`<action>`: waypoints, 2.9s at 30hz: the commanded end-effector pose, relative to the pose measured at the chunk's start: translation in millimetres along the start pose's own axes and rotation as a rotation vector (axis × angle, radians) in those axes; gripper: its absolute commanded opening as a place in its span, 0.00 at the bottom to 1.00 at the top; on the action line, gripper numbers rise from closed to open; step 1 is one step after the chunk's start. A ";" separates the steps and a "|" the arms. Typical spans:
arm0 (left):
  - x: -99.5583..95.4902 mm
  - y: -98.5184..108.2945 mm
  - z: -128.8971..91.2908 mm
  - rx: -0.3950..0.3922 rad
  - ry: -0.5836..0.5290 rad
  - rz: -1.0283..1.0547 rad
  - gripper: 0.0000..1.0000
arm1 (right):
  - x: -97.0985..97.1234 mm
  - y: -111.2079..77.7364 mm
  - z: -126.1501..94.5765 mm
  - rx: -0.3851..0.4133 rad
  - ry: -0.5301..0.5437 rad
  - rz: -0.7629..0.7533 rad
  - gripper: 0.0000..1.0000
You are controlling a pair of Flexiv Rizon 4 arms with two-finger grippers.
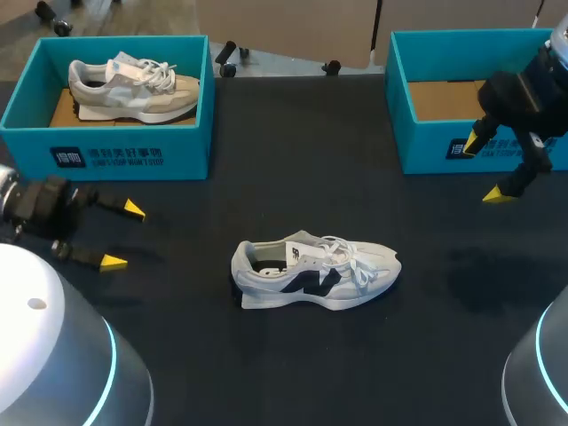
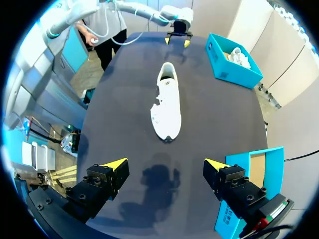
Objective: Take the shoe out of the shoebox, open the shoe tongue, remove and reinsert the insole, then place the shoe into the shoebox
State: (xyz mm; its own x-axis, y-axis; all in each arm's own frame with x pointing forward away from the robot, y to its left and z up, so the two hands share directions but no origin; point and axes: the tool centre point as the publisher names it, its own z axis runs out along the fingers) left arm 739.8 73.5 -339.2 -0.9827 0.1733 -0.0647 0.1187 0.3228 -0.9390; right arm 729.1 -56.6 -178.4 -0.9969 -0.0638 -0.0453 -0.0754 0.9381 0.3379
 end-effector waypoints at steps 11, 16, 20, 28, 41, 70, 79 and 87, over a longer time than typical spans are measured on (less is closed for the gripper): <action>12.8 21.1 16.6 0.055 -0.015 -0.068 1.00 | -0.7 0.1 0.5 0.001 0.001 0.000 1.00; 12.8 21.1 16.6 0.055 -0.015 -0.068 1.00 | -0.7 0.1 0.5 0.001 0.001 0.000 1.00; 12.8 21.1 16.6 0.055 -0.015 -0.068 1.00 | -0.7 0.1 0.5 0.001 0.001 0.000 1.00; 12.8 21.1 16.6 0.055 -0.015 -0.068 1.00 | -0.7 0.1 0.5 0.001 0.001 0.000 1.00; 17.1 17.7 36.0 0.023 -0.186 -0.047 1.00 | -0.7 0.1 0.5 0.001 0.001 0.000 1.00; 10.2 4.7 137.1 0.079 -0.179 -0.108 1.00 | -0.7 0.1 0.5 0.001 0.001 0.000 1.00; 13.2 2.1 142.5 0.081 -0.175 -0.082 1.00 | -0.7 0.1 0.5 0.001 0.001 0.000 1.00; 13.2 2.1 142.5 0.081 -0.175 -0.082 1.00 | -0.7 0.1 0.5 0.001 0.001 0.000 1.00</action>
State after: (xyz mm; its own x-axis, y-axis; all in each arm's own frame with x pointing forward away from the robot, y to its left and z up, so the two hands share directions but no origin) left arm 707.3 -55.6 -389.7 -0.9992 -0.0158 -0.0366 0.0315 0.2509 -0.9675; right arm 729.1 -56.6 -178.5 -0.9969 -0.0638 -0.0453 -0.0754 0.9381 0.3380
